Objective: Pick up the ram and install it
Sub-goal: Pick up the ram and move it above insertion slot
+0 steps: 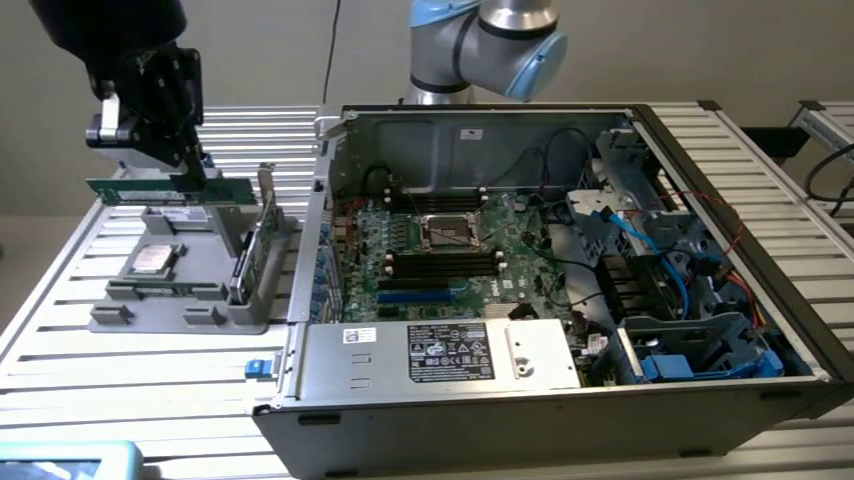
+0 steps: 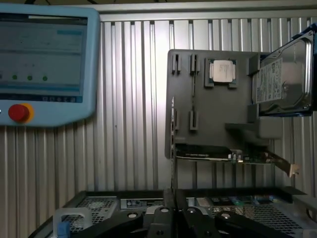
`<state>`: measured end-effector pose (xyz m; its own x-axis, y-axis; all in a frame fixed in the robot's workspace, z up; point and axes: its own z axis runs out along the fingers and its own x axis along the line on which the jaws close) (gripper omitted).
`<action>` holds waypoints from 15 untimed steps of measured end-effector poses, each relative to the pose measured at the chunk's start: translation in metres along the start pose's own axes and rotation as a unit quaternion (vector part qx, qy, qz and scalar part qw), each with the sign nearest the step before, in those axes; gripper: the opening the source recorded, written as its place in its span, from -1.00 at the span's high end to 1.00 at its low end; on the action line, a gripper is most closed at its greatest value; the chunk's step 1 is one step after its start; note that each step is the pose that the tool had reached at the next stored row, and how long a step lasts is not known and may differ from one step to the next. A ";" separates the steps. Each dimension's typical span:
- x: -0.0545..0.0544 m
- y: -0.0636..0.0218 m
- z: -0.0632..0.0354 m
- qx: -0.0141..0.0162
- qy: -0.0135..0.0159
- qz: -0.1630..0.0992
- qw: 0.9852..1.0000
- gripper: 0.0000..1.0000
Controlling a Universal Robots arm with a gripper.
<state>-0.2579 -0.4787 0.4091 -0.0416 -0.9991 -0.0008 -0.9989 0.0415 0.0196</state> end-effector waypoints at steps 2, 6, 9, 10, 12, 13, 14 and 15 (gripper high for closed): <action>0.000 -0.0090 -0.0003 0.000 0.000 0.000 1.000 0.75; -0.001 -0.0271 -0.0007 0.000 0.000 0.000 1.000 0.75; -0.002 -0.0411 -0.0009 0.000 0.000 -0.001 1.000 0.75; -0.002 -0.0456 -0.0010 0.000 0.000 -0.001 1.000 0.75; -0.002 -0.0545 -0.0012 -0.001 0.000 -0.002 1.000 0.75; -0.002 -0.0590 -0.0013 -0.002 0.000 -0.002 1.000 0.75; -0.003 -0.0638 -0.0014 -0.002 0.000 -0.002 1.000 0.75; -0.003 -0.0680 -0.0014 -0.002 0.000 -0.002 1.000 0.75</action>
<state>-0.1899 -0.4787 0.4092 -0.0367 -0.9993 -0.0006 -0.9990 0.0367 0.0240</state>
